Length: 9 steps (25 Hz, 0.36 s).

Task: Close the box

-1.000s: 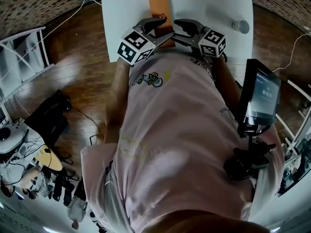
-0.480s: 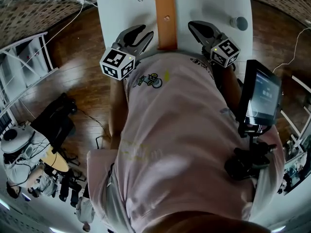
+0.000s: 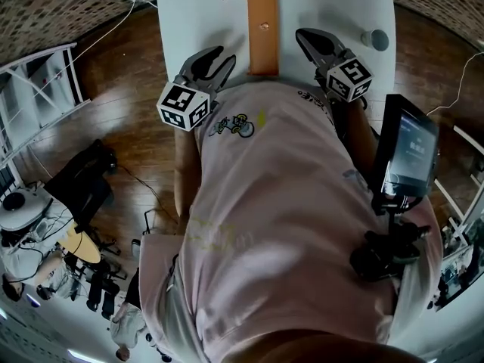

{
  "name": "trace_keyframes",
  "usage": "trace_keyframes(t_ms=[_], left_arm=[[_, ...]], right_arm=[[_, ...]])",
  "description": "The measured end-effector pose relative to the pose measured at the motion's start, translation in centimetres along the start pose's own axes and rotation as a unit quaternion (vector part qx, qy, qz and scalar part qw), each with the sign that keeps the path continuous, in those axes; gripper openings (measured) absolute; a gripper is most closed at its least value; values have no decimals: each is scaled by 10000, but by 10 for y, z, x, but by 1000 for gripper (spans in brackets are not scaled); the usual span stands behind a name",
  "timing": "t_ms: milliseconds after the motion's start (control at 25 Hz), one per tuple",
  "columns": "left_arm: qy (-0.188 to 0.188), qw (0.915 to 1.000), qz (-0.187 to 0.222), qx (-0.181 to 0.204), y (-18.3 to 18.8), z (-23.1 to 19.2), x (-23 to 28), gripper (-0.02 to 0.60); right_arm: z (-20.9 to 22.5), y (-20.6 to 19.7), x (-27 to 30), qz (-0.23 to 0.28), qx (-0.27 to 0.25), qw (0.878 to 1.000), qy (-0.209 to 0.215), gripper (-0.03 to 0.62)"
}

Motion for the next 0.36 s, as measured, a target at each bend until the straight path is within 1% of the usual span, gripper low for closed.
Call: trace_keyframes(t_ms=[240, 360], left_arm=[[43, 10000, 71, -20, 0, -1, -3, 146], [113, 9999, 21, 37, -1, -2, -5, 146]], right_arm=[[-3, 2, 8, -48, -132, 9999, 42, 3], [-4, 4, 9, -49, -165, 9998, 85, 3]])
Point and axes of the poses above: the fingertips, and each gripper's own axes: x forward along the fingers, z to its right, y out of its top, the point moved 10 cm from there along -x, backward along the fingers, and after that the axes turned 2 degrees about x, right-handed, at the moved point
